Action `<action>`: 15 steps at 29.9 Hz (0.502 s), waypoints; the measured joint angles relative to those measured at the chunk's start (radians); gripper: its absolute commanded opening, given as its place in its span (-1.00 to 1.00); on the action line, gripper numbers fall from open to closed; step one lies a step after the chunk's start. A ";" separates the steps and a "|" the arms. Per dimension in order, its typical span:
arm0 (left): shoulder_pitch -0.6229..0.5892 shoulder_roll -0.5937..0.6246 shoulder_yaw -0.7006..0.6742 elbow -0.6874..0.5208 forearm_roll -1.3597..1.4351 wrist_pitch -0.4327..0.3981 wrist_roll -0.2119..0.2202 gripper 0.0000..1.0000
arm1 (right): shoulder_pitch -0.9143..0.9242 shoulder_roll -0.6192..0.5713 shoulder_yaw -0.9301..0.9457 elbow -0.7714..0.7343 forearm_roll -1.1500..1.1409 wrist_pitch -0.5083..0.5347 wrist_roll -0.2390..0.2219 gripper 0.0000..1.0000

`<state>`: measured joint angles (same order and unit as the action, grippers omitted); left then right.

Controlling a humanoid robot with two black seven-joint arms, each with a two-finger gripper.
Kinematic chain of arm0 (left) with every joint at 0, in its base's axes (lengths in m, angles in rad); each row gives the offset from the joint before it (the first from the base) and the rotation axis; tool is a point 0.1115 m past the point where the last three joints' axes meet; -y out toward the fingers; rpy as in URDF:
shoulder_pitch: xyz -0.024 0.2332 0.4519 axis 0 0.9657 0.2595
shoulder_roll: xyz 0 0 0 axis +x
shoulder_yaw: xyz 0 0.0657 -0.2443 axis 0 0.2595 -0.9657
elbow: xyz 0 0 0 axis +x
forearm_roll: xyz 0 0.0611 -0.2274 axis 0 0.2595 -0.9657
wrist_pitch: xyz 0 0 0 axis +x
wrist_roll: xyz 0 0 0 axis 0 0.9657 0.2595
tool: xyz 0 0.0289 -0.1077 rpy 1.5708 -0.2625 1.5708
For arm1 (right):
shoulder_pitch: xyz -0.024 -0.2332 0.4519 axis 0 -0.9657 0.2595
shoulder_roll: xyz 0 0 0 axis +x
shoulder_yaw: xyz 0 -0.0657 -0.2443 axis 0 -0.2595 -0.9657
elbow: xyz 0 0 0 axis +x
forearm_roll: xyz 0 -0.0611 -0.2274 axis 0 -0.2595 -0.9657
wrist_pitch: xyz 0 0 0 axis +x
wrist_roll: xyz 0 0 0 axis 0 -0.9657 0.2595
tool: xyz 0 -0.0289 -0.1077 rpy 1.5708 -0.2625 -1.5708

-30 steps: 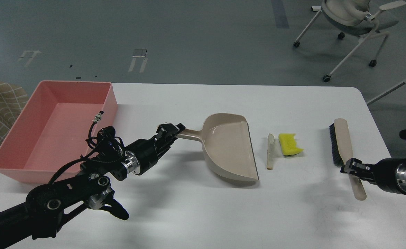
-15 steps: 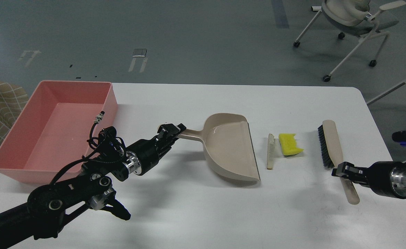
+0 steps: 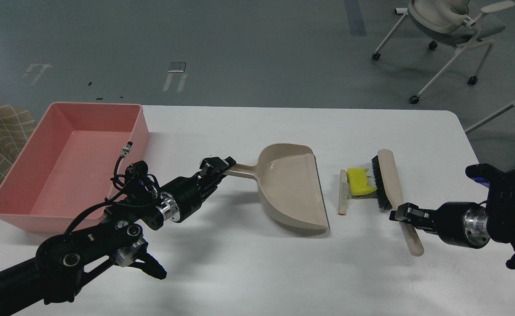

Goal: Sweep and dump garbage into bin
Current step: 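Sweep the stick and yellow sponge into the dustpan with the brush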

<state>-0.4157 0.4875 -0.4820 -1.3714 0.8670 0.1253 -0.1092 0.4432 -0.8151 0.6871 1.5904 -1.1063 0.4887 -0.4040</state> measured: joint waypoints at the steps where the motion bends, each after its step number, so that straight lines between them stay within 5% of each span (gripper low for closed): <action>1: 0.000 0.000 0.000 0.000 0.000 0.000 0.000 -1.00 | 0.002 0.014 0.000 0.001 0.000 0.000 -0.009 -1.00; 15: -0.001 0.001 0.002 0.000 0.000 0.001 0.000 -1.00 | 0.098 0.245 -0.053 -0.010 -0.003 0.000 -0.084 -1.00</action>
<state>-0.4169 0.4881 -0.4803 -1.3713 0.8672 0.1260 -0.1093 0.5408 -0.5704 0.6341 1.5803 -1.1091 0.4886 -0.4884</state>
